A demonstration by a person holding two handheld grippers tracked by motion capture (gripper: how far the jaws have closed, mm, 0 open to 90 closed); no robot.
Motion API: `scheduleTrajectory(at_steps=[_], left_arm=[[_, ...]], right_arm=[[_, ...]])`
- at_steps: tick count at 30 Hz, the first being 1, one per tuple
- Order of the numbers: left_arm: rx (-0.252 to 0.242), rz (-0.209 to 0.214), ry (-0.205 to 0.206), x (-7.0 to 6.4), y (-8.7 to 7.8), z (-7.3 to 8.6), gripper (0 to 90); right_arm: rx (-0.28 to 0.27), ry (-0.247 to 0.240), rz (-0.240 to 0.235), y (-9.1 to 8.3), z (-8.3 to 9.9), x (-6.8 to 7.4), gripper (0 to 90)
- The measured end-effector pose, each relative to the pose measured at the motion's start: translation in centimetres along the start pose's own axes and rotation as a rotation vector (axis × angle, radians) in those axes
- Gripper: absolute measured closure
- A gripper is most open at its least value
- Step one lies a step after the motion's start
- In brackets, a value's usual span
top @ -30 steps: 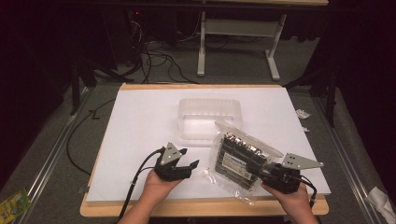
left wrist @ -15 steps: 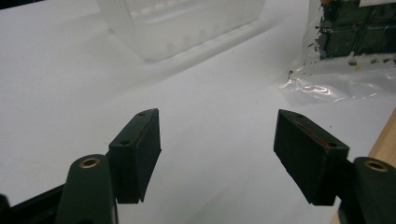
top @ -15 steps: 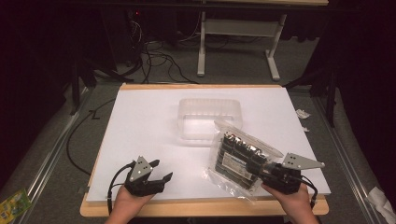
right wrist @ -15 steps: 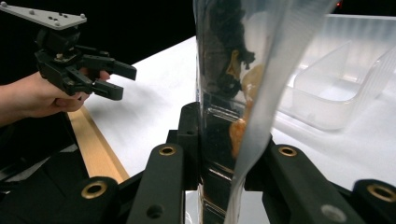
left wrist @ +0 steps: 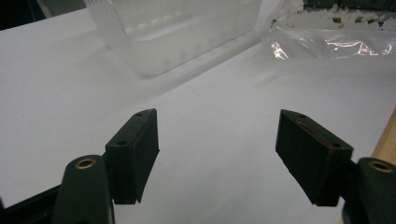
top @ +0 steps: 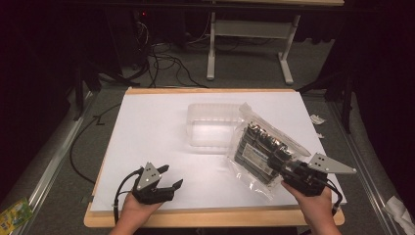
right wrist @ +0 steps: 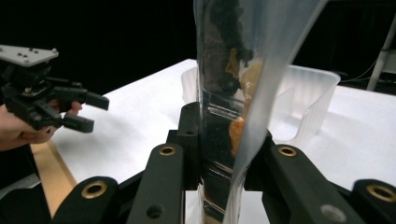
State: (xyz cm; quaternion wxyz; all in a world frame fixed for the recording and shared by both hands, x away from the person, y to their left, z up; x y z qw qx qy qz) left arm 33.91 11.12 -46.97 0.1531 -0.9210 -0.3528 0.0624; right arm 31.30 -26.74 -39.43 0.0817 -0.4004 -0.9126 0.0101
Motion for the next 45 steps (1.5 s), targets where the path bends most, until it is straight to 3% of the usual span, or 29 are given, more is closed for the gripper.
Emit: scheduleTrajectory(at_steps=[17, 31, 45], left_arm=[[-0.002, -0.004, -0.008, 0.1, -0.2, -0.1, 30.8], [0.001, 0.003, -0.005, 0.2, -0.2, 0.0, 30.9], [0.006, 0.006, -0.007, 0.2, -0.1, 0.1, 30.8]], right_arm=[[-0.025, -0.039, 0.05, 3.2, -3.3, -1.7, 75.2], [-0.04, -0.063, 0.076, 7.6, -5.5, -3.3, 75.2], [-0.028, -0.089, 0.076, 12.6, -6.9, -3.5, 75.2]])
Point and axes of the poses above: each handheld gripper's, and its own axes: y roughly forward along the jaws, z roughly out of its underside, x roughly to its left, the point moved 5 cm from there along y, roughly forward along the jaws, and after that the axes turned 10 degrees about -x, right-handed, at the moved point
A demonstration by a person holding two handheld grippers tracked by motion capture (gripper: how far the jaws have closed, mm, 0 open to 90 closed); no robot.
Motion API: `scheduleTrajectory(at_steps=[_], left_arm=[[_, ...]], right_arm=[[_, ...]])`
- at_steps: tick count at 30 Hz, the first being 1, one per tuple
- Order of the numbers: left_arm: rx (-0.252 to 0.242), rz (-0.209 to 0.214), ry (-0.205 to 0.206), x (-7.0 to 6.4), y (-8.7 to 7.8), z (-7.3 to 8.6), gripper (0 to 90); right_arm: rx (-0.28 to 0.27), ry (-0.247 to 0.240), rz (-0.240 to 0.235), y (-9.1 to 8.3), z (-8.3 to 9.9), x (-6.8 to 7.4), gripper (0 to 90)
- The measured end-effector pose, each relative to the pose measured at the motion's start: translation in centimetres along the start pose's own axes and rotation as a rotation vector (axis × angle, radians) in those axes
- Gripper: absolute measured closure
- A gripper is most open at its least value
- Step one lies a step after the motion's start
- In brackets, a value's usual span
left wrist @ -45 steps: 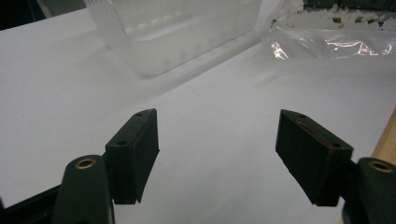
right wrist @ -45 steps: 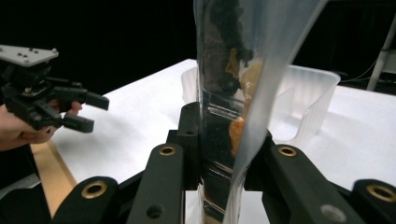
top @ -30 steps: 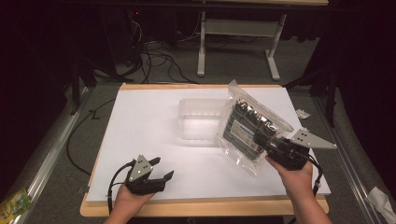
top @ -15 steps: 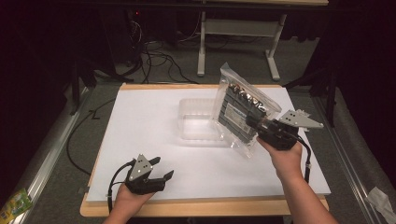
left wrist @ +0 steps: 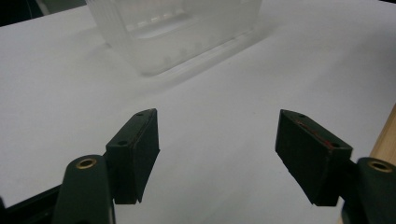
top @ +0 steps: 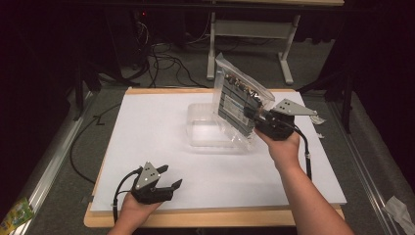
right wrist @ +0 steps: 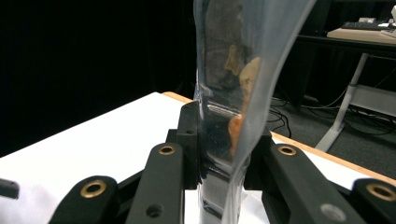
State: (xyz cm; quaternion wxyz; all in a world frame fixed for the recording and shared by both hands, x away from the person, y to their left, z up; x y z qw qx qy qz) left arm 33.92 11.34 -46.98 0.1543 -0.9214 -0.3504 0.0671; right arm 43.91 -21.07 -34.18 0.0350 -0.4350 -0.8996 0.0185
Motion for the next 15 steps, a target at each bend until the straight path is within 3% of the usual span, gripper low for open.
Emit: scheduleTrajectory(at_steps=[15], left_arm=[[-0.003, 0.006, -0.004, 0.1, 0.0, 0.0, 32.1]], right_arm=[[0.021, -0.036, -0.022, 5.1, 0.0, 0.3, 75.2]])
Point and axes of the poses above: each handheld gripper's, and its own axes: y roughly forward along the jaws, z roughly out of its underside, x roughly to its left, the point moved 5 cm from there along y, roughly forward along the jaws, and after that the axes turned 10 degrees about -x, right-handed, at the moved point
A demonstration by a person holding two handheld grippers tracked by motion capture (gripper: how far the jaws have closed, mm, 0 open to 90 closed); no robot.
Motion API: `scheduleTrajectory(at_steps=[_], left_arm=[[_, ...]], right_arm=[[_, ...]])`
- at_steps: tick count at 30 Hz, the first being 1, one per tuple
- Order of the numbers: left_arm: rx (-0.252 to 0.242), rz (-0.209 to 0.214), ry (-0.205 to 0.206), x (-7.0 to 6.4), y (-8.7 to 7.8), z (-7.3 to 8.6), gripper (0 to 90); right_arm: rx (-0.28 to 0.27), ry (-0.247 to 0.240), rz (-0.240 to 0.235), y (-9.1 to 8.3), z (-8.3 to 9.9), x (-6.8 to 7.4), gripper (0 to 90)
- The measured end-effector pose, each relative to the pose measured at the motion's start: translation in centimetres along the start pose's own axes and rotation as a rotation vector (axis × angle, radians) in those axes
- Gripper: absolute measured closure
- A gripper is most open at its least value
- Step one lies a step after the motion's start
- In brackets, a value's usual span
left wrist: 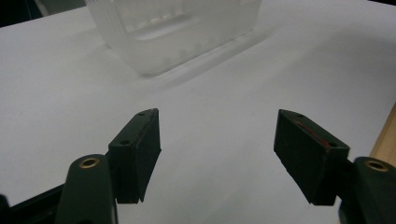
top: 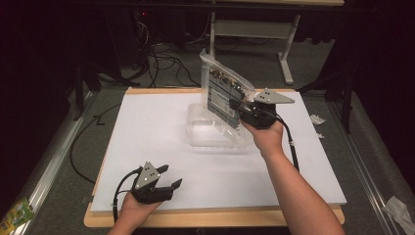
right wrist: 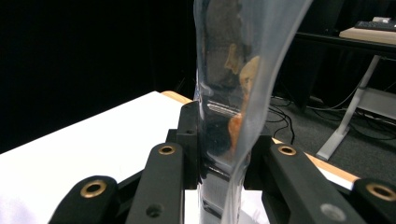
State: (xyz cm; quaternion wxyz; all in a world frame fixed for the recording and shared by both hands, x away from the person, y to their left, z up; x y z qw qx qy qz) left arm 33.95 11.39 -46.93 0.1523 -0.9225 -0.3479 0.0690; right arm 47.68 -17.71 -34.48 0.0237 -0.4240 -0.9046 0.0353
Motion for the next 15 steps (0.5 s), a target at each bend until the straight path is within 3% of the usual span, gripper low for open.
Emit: scheduleTrajectory(at_steps=[10, 15], left_arm=[[-0.004, 0.002, -0.004, 0.1, -0.1, 0.0, 31.3], [-0.004, 0.004, -0.007, 0.1, -0.1, 0.0, 31.3]], right_arm=[[0.023, 0.0, -0.021, 2.9, 0.5, 0.6, 75.2], [0.049, -0.021, -0.003, 4.1, 1.3, 0.5, 75.2]])
Point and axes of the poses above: each handheld gripper's, and its own axes: y roughly forward along the jaws, z roughly out of its underside, x roughly to its left, the point moved 5 cm from there along y, roughly forward along the jaws, and after that the axes turned 10 degrees about -x, right-handed, at the moved point
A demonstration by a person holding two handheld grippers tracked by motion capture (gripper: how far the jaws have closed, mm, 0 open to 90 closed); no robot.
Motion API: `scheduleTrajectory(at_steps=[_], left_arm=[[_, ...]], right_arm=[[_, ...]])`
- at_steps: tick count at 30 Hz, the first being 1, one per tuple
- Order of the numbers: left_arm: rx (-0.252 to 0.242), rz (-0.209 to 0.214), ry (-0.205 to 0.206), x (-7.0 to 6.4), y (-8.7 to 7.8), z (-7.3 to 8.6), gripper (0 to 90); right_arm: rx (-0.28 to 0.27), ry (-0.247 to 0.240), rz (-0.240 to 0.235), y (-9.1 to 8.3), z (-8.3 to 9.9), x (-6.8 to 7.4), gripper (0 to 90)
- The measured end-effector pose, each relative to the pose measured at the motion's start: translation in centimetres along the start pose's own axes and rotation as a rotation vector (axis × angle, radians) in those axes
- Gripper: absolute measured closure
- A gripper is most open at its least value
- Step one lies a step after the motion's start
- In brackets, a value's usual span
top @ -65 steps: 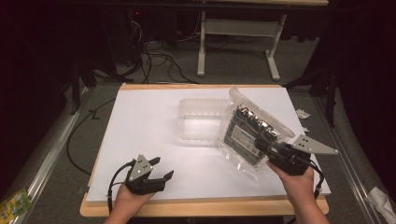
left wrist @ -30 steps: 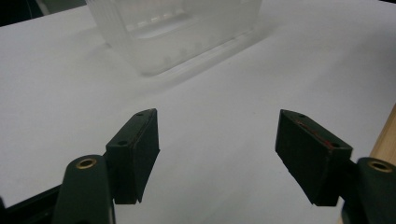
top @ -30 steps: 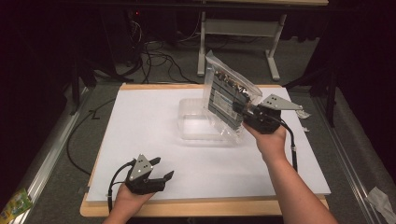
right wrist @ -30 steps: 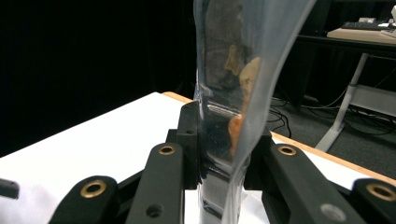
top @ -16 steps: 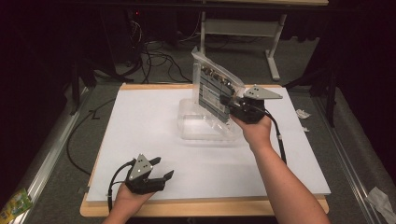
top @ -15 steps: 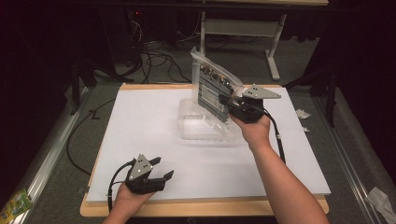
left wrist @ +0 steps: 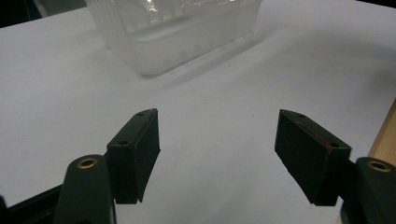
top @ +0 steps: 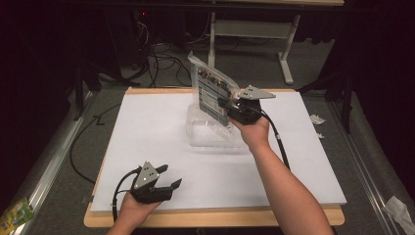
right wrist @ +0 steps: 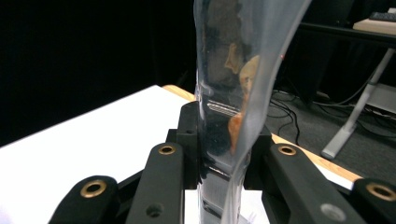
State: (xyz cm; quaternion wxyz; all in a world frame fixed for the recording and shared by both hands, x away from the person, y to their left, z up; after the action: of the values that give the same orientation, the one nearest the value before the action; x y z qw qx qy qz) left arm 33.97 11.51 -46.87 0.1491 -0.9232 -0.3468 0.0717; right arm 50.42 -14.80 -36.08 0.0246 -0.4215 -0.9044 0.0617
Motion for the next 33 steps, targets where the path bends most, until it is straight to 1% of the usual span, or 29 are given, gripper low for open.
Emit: scheduleTrajectory(at_steps=[2, 3, 9, 10, 12, 16, 19, 21, 25, 27, 33], left_arm=[[0.0, 0.003, 0.004, -0.1, 0.0, 0.0, 31.3], [0.0, 0.004, 0.006, -0.1, 0.0, 0.0, 31.3], [0.002, 0.008, 0.003, -0.1, 0.1, 0.0, 31.3], [0.003, 0.008, 0.004, -0.1, 0.1, 0.0, 31.3], [0.008, 0.012, 0.006, -0.1, 0.1, 0.1, 31.3], [0.008, 0.015, 0.005, -0.2, 0.1, 0.1, 31.3], [0.008, 0.015, 0.005, -0.2, 0.1, 0.1, 31.3], [0.009, 0.017, 0.003, -0.3, 0.1, 0.1, 31.3], [0.009, 0.018, 0.001, -0.3, 0.1, 0.1, 31.3], [0.01, 0.019, 0.001, -0.3, 0.1, 0.1, 31.3], [0.01, 0.021, -0.003, -0.3, 0.2, 0.1, 31.3]], right_arm=[[0.027, -0.006, 0.008, 0.5, 0.6, -0.2, 75.2], [0.032, -0.002, 0.004, 0.7, 0.8, -0.3, 75.2], [0.043, 0.007, 0.001, 1.3, 1.5, -0.6, 75.2], [0.041, 0.015, -0.003, 1.5, 1.7, -0.6, 75.3], [0.053, 0.008, -0.005, 1.7, 1.9, -0.6, 75.2], [0.046, 0.021, -0.005, 1.9, 2.1, -0.6, 75.2], [0.049, 0.017, -0.006, 1.9, 2.2, -0.6, 75.2], [0.067, 0.006, -0.006, 2.0, 2.6, -0.5, 75.2], [0.085, 0.002, -0.006, 2.2, 3.3, -0.3, 75.2], [0.079, 0.002, -0.004, 2.2, 3.6, -0.3, 75.2], [0.066, 0.031, -0.005, 1.9, 4.2, -0.6, 75.2]])
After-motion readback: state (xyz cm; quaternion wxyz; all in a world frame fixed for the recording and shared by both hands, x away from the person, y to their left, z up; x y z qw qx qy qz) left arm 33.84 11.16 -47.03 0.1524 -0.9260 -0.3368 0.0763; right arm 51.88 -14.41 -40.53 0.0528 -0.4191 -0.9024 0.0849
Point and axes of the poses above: each handheld gripper's, and its own axes: y roughly forward along the jaws, z roughly out of its underside, x roughly to its left, the point moved 5 cm from there along y, roughly forward along the jaws, and after that the axes turned 10 degrees about -x, right-handed, at the moved point
